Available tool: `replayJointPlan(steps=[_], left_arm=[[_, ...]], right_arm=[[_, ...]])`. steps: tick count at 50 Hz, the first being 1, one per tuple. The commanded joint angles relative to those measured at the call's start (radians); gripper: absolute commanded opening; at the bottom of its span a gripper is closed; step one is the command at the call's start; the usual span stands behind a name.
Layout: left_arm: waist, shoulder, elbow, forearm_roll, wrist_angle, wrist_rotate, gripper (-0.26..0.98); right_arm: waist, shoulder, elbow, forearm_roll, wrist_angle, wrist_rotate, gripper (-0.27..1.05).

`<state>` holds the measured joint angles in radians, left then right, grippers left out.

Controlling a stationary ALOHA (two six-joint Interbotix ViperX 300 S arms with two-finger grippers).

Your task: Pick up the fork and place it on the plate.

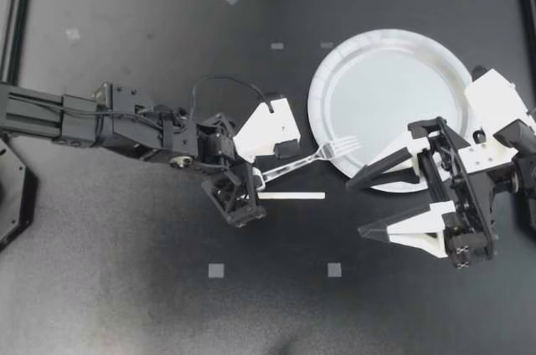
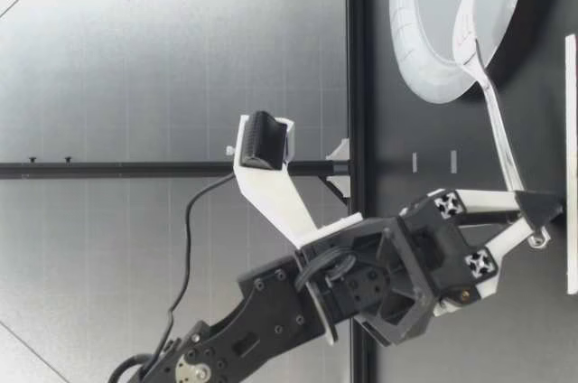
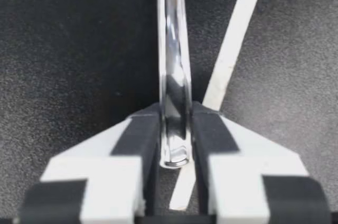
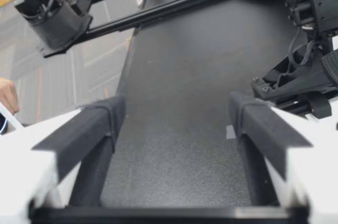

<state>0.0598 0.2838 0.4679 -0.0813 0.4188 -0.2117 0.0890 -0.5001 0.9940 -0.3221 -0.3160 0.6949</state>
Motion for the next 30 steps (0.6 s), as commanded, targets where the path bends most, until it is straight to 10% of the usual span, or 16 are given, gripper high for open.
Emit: replayJointPlan(steps=[1, 30], left_arm=[[0.002, -0.011, -0.011, 0.000, -0.005, 0.002, -0.01], [0.002, -0.040, -0.049, -0.012, 0.192, 0.006, -0.01]], right_arm=[[0.008, -0.005, -0.026, 0.003, -0.009, 0.003, 0.77], [0.015, 0.020, -0.025, 0.008, -0.043, 0.015, 0.77]])
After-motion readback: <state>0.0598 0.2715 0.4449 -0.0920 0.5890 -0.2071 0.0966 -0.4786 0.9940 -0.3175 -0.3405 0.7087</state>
